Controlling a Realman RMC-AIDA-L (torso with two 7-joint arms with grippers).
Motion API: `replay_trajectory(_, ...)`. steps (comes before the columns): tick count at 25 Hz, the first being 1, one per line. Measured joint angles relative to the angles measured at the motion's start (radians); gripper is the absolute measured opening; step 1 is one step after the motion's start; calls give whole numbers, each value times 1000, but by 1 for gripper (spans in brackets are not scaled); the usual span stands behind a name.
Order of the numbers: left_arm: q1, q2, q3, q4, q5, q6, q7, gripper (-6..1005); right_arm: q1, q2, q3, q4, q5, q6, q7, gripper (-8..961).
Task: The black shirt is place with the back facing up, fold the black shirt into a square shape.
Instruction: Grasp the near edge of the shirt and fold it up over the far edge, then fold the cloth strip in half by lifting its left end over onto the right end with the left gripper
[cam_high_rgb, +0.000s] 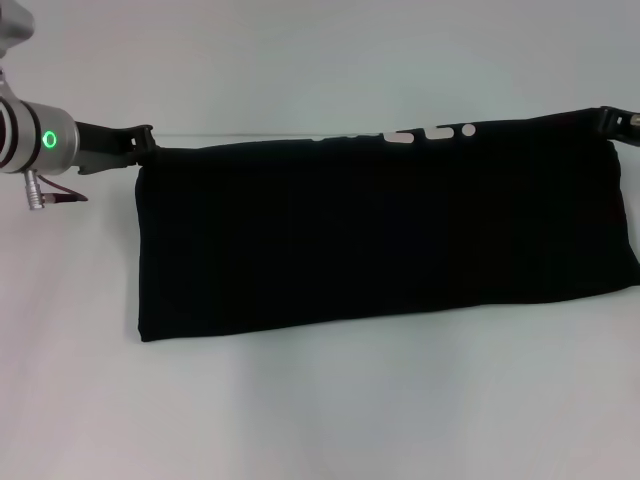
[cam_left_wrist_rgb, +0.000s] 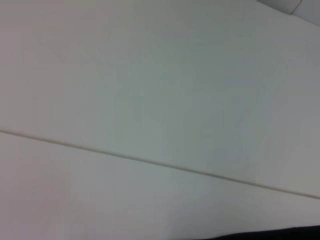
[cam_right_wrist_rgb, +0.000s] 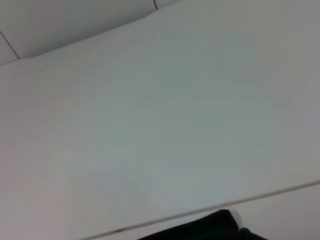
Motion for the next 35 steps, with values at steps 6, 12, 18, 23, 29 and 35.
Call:
replay_trajectory(6,2,-12,6,-2,0,-30,20,42,19,6,-34,29,-2,50,-2,84)
replay_trajectory(12,-15,-19,7,-40,-5,-85,51,42,30,3,-49,47,-5,68,-28,83)
replay_trajectory(18,-45,-19,7,-91,-5,-128,51,185,61,-12,-54,102,-5,92,-41,183)
replay_trajectory(23,-44,-16,-7,-72,-11,-93,30,371,62,-37,-46,83,-4,26,-26,358)
replay_trajectory(29,16,30,-131,17,-93,243,49,458,50,-112,-40,-33,-3,-269,81,488)
replay_trajectory(35,103,56,-301,22,-168,523,132,502,44,-174,-36,-86,13,-465,122,558)
